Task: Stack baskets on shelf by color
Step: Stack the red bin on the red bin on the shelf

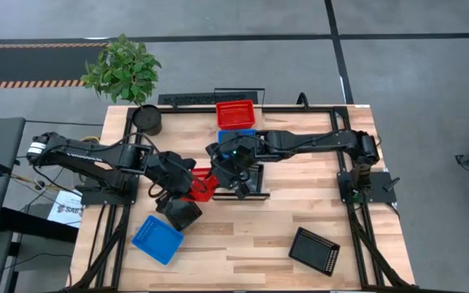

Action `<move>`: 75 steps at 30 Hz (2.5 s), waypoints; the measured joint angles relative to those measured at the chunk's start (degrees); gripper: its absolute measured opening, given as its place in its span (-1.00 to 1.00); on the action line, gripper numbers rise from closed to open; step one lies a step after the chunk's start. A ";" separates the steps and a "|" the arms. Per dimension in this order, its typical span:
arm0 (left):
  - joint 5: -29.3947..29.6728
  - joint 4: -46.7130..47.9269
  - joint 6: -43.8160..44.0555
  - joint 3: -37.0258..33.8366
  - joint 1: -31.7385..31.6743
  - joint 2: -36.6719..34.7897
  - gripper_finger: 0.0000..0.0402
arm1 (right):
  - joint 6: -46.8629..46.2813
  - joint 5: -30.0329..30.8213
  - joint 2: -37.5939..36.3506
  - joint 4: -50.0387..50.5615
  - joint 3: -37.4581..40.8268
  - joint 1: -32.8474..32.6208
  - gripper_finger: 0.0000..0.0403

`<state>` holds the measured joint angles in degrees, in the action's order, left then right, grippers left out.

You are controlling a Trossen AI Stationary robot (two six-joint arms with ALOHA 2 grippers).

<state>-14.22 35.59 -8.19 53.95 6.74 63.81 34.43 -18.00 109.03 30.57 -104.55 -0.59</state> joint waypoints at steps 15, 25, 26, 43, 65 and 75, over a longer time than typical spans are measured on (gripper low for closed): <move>0.52 0.00 -1.99 0.00 0.00 0.00 -1.00 | -0.08 -2.03 2.57 0.58 0.00 0.36 -0.29; 5.38 0.59 -1.91 -0.06 0.00 0.00 -0.97 | -2.17 -1.93 1.99 3.08 -0.07 0.68 -0.92; 5.70 0.73 -2.05 -0.07 0.00 -0.09 -0.95 | -2.61 -1.58 1.99 3.09 -0.07 0.68 -0.92; 11.18 19.92 -3.39 18.51 -0.39 -3.30 0.08 | 0.96 5.85 -0.87 6.17 -0.04 -0.09 -0.99; -0.67 -0.18 39.24 7.91 -18.75 -13.93 0.09 | 15.00 22.73 -5.53 11.06 -0.07 -13.36 -0.99; -10.70 1.86 48.04 7.89 -19.23 -5.32 0.09 | 13.71 22.84 -5.51 11.56 -0.07 -14.05 -0.98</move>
<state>-24.92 37.46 39.85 61.84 -12.49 58.49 48.14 4.84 103.53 42.13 -104.62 -14.63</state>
